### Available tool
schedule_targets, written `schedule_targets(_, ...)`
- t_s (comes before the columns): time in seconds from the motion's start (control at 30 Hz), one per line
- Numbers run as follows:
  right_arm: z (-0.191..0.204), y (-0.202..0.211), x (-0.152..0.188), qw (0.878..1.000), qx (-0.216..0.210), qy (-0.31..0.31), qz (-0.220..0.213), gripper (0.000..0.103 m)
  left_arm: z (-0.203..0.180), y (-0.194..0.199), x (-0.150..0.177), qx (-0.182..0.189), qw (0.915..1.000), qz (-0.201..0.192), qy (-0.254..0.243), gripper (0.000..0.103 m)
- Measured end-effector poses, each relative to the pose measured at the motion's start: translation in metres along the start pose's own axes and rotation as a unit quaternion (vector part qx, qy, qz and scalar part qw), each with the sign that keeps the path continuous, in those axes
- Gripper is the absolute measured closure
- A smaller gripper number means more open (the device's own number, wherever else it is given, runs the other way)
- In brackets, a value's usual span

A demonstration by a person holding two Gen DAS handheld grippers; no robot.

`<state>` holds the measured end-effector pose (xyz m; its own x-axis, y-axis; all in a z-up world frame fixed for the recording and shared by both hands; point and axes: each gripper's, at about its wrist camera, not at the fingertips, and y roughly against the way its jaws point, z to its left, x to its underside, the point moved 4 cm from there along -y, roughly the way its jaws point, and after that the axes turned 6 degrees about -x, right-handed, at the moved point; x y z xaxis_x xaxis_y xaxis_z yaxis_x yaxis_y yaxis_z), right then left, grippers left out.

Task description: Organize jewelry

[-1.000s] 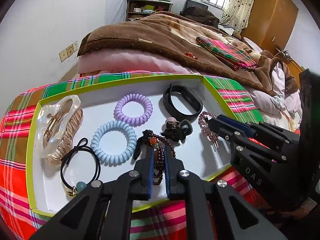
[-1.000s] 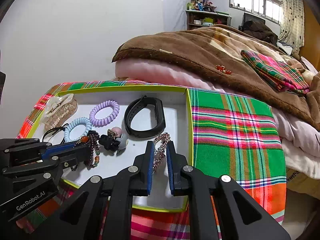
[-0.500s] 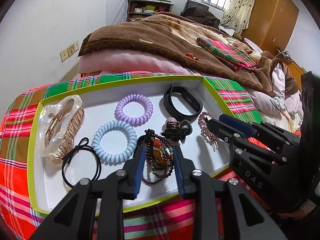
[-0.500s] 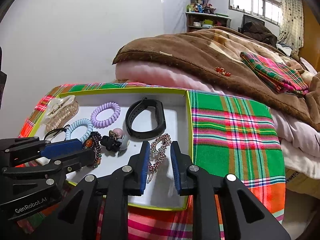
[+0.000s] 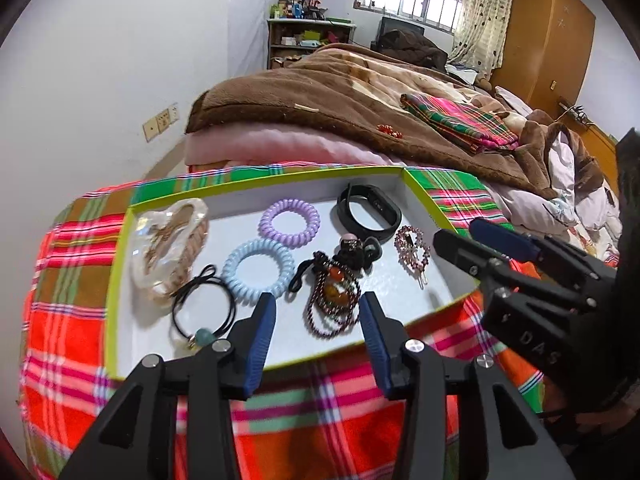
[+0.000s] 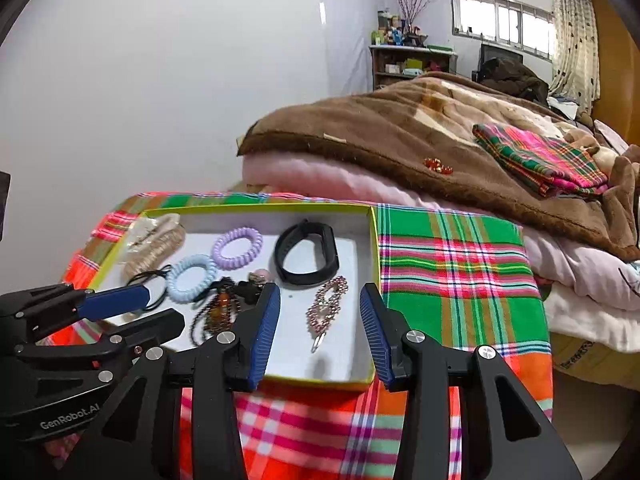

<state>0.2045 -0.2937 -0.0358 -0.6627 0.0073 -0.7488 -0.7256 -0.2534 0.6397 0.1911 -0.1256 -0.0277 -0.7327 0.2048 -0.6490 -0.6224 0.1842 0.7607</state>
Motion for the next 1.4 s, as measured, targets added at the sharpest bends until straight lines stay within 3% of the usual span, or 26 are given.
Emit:
schedule_targets(0.4,0.026,0.051,0.024,0.999,0.001,-0.013,-0.032,0.06,0.014,0.045,0.025,-0.065,0.9967,-0.04,0.028,0.057)
schedule_targets(0.83,0.05,0.075,0.052,0.999,0.001,-0.011,-0.04,0.06,0.026,0.071,0.051,-0.1,0.9909,-0.072,0.054,0.057)
schedule_targets(1.4,0.067,0.08,0.058,0.999,-0.001,-0.002,-0.045,0.06,0.032,0.087,0.057,-0.103,0.9886,-0.083,0.071,0.055)
